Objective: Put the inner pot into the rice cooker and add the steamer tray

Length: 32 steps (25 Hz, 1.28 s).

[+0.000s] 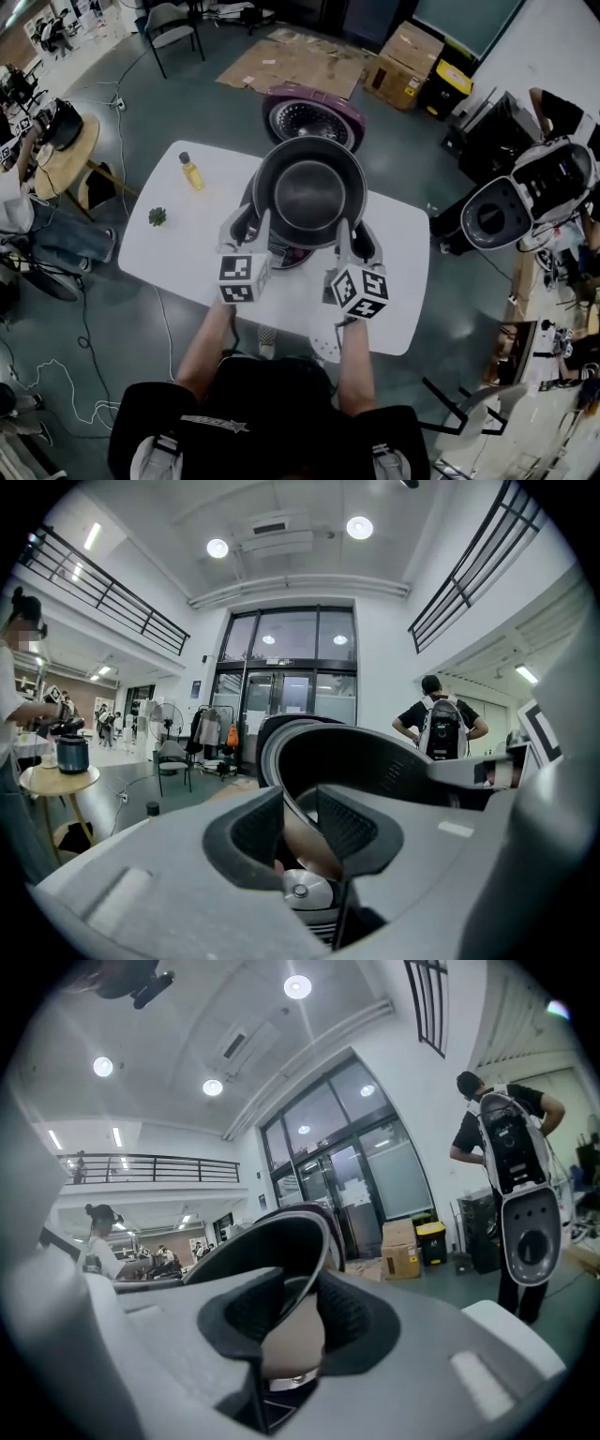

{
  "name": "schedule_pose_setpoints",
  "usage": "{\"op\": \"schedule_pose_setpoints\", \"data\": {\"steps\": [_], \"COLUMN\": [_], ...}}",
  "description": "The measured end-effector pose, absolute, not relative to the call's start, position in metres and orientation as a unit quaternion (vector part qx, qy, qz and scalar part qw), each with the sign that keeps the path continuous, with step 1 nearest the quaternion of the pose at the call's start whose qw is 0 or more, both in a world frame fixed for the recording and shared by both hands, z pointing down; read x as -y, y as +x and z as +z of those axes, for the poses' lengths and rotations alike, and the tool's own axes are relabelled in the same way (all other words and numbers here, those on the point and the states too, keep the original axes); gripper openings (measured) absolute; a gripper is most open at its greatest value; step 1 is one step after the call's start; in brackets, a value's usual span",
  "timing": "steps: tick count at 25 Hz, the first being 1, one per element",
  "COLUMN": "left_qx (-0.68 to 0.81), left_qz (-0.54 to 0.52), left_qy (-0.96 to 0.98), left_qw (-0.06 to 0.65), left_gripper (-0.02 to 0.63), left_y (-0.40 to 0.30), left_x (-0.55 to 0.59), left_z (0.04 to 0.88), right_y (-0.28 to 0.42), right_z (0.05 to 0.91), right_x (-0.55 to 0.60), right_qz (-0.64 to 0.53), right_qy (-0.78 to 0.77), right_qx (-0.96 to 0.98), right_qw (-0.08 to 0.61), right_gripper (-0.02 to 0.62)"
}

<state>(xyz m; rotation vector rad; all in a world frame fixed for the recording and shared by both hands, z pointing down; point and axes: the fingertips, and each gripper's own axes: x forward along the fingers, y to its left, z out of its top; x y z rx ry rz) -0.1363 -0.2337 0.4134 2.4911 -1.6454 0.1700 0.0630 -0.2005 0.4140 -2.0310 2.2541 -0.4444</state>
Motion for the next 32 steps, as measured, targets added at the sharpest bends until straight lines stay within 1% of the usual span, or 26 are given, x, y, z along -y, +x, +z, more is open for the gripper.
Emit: {"op": "schedule_pose_setpoints", "data": {"steps": [7, 12, 27, 32], "left_qx": [0.551, 0.543, 0.511, 0.503], "left_qz": [0.075, 0.097, 0.184, 0.229], "left_qy": [0.827, 0.828, 0.829, 0.823], "left_qw": [0.082, 0.095, 0.129, 0.135], "left_gripper": [0.115, 0.116, 0.118, 0.121], "left_y": [-0.168, -0.177, -0.166, -0.167], "left_x": [0.251, 0.266, 0.3, 0.308], "left_z": [0.433, 0.454, 0.518, 0.534], "right_y": [0.032, 0.022, 0.029, 0.026], "right_z": [0.433, 0.453, 0.521, 0.539], "right_x": [0.218, 0.231, 0.254, 0.261], "right_qz": [-0.165, -0.19, -0.267, -0.297], "right_qy": [-0.658, -0.663, -0.669, -0.657], "right_qx": [-0.734, -0.724, -0.693, -0.691], "right_qw": [0.03, 0.018, -0.035, -0.053], "right_gripper": [0.117, 0.117, 0.127, 0.133]}}
